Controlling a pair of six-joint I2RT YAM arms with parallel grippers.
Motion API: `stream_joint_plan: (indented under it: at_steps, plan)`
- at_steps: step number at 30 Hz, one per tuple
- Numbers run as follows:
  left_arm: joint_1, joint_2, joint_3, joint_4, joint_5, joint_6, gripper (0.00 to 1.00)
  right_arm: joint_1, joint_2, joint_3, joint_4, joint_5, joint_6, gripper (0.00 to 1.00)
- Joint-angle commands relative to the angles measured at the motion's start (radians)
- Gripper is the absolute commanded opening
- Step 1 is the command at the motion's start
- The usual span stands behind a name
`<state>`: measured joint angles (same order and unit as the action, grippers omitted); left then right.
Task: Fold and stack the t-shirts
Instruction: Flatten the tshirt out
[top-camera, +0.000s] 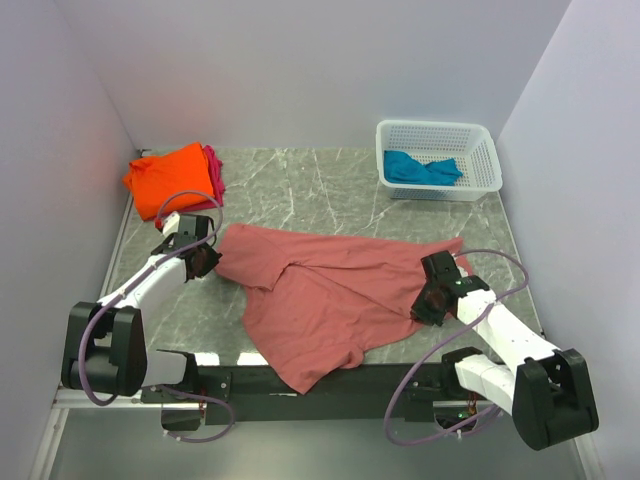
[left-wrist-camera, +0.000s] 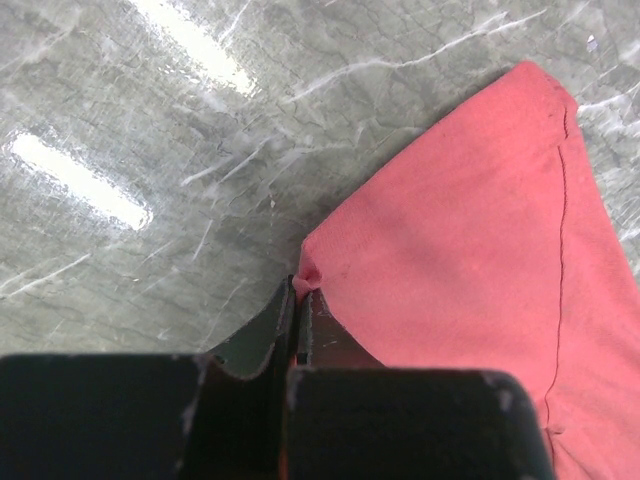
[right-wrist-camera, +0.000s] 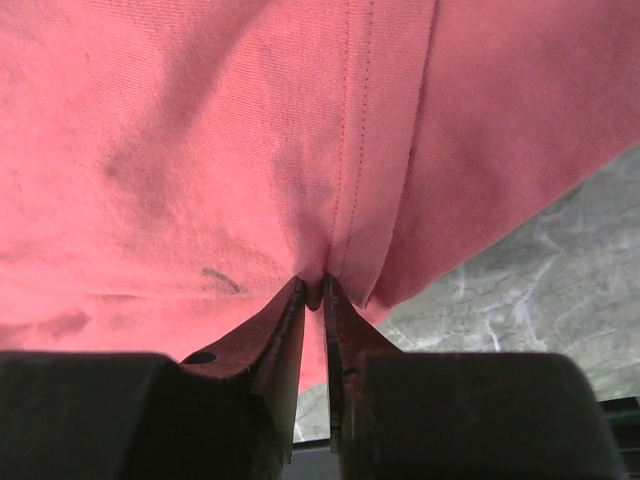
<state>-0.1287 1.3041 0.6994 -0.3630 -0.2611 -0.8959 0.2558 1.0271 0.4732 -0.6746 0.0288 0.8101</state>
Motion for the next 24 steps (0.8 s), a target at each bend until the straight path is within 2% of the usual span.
stream_joint_plan:
  at_steps: [1, 10, 13, 14, 19, 24]
  plan:
    - [-0.002, -0.029, -0.008, -0.001, -0.033, 0.003, 0.01, 0.005, -0.015, 0.038, -0.022, 0.075, -0.011, 0.19]
    - [-0.002, -0.039, -0.005, -0.001, -0.03, 0.005, 0.01, 0.005, -0.019, 0.085, -0.077, 0.122, -0.032, 0.18]
    - [-0.002, -0.048, -0.005, 0.001, -0.029, 0.005, 0.01, 0.005, -0.01, 0.105, -0.079, 0.112, -0.049, 0.12]
    - [-0.002, -0.051, -0.003, 0.001, -0.029, 0.005, 0.01, 0.005, -0.01, 0.108, -0.077, 0.114, -0.054, 0.07]
    - [-0.002, -0.062, -0.002, -0.001, -0.032, 0.006, 0.01, 0.005, 0.001, 0.131, -0.083, 0.129, -0.069, 0.0]
    - [-0.002, -0.063, 0.0, -0.002, -0.029, 0.003, 0.01, 0.007, 0.007, 0.108, -0.094, 0.099, -0.063, 0.17]
